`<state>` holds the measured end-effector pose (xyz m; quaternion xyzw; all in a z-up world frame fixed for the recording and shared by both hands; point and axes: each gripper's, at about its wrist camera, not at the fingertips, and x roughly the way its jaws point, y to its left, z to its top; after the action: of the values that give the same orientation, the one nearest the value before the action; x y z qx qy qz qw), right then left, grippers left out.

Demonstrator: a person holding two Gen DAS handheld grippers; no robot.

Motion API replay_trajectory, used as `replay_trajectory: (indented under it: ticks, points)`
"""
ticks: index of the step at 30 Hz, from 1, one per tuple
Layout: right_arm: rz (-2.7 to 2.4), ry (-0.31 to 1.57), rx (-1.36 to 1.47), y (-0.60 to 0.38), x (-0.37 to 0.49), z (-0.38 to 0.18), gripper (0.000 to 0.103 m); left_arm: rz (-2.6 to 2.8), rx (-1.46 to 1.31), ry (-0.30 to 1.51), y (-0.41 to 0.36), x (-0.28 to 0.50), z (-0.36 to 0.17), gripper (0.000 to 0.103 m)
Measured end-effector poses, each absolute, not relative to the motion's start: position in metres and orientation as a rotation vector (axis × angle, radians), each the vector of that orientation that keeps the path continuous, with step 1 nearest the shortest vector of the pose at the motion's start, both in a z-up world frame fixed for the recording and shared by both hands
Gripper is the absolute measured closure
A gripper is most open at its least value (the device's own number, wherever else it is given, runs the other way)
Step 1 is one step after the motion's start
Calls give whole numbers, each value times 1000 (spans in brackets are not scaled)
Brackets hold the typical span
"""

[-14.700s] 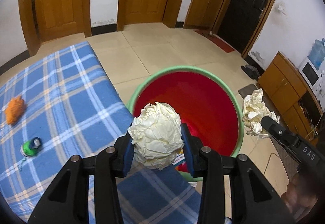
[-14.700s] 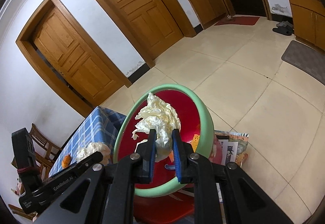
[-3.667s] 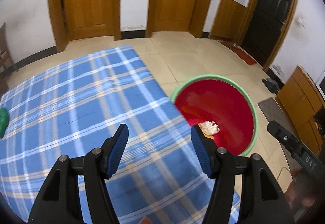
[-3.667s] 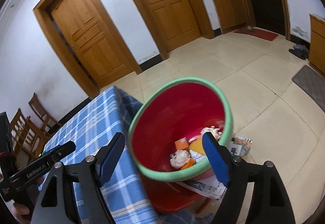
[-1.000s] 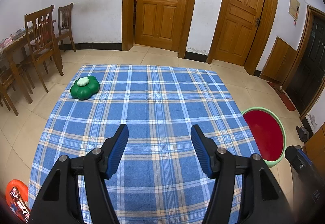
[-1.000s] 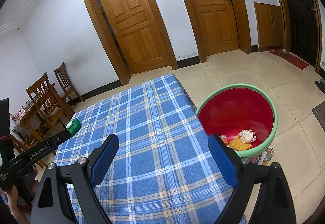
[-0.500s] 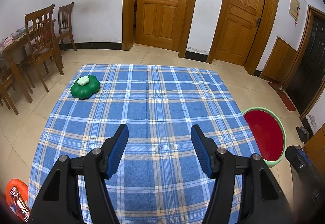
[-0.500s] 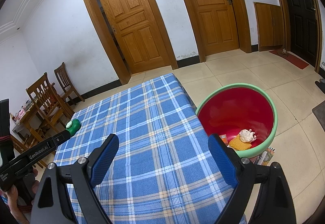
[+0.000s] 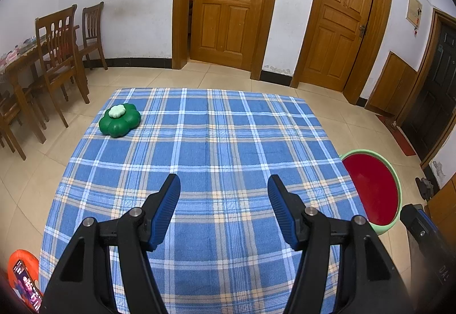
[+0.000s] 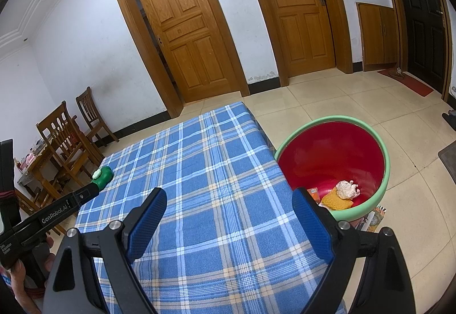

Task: Collect trash

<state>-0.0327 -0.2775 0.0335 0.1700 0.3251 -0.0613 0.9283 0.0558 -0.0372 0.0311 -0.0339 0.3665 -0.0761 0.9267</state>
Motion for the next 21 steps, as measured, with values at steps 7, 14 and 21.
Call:
replay_trajectory:
  ticks: [7, 14, 21]
  points:
    - [-125, 667, 349, -278, -32, 33, 12, -157, -71, 752, -37, 56, 31, 39]
    - [-126, 667, 348, -277, -33, 34, 12, -157, -71, 751, -37, 56, 30, 39]
    - [-126, 668, 349, -278, -32, 33, 12, -156, -70, 752, -37, 56, 30, 39]
